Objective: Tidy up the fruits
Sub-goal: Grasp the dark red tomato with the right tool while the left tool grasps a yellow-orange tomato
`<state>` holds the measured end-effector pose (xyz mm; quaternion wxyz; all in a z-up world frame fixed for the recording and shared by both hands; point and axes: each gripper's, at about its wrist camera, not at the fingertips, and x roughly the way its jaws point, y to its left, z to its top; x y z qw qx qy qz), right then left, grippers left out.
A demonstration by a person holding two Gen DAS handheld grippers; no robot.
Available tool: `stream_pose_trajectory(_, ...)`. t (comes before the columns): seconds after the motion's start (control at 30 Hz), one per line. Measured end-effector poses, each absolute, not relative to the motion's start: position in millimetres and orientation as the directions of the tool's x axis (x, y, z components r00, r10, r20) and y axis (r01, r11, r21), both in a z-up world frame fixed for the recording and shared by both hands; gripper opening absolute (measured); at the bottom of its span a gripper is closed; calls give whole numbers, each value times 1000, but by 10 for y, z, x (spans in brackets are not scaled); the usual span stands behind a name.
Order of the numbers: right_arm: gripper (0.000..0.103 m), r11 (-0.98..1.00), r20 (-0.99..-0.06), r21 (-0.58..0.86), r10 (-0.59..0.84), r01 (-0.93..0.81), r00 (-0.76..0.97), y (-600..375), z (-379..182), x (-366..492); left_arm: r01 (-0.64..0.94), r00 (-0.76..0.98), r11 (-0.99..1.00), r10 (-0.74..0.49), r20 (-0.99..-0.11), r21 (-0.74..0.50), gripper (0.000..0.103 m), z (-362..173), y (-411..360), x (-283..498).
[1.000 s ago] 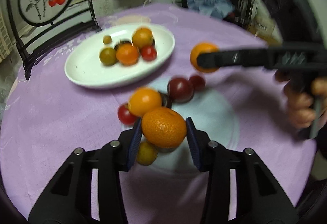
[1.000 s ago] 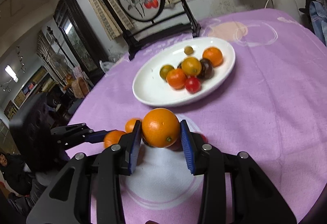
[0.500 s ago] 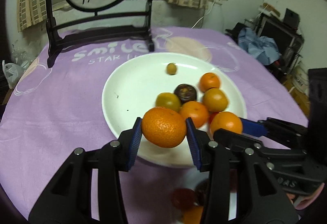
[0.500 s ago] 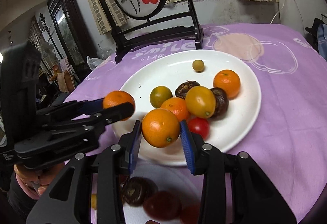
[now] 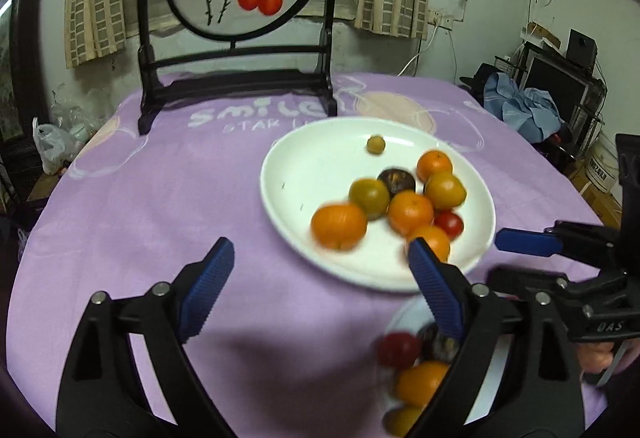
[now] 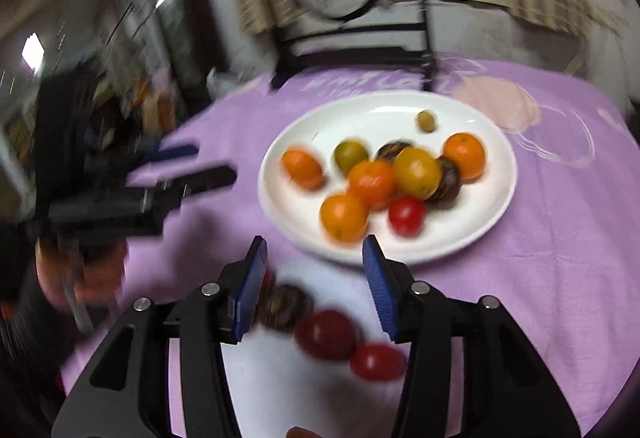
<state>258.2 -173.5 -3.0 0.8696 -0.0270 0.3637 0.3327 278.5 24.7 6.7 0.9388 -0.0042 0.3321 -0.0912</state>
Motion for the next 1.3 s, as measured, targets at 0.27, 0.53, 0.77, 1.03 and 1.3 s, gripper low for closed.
stream_pose_trajectory(0.27, 50, 715, -720, -10, 480, -699, 502, -1695, -232, 2396, 148, 745, 985, -173, -644, -92, 93, -28, 437, 2535)
stream_pose_trajectory(0.53, 50, 682, -751, -23, 471, -731, 462, -1661, -352, 2360, 159, 753, 985, -169, -636, -74, 93, -11, 426, 2436)
stream_pose_trajectory(0.77, 50, 681, -745, -72, 449, -729, 493, -1607, -413, 2346, 197, 745, 978, -199, -637, -75, 93, -8, 371, 2382)
stream_pose_trajectory(1.03, 39, 678, -740, -127, 421, -724, 524, -1571, -421, 2297, 220, 748, 975, -194, -635, -37, 93, -7, 300, 2322)
stream_pose_trajectory(1.3, 39, 744, -646, 70, 542, -665, 537, -1929, -113, 2407, 247, 726, 966, -239, -645, -79, 93, -12, 343, 2289)
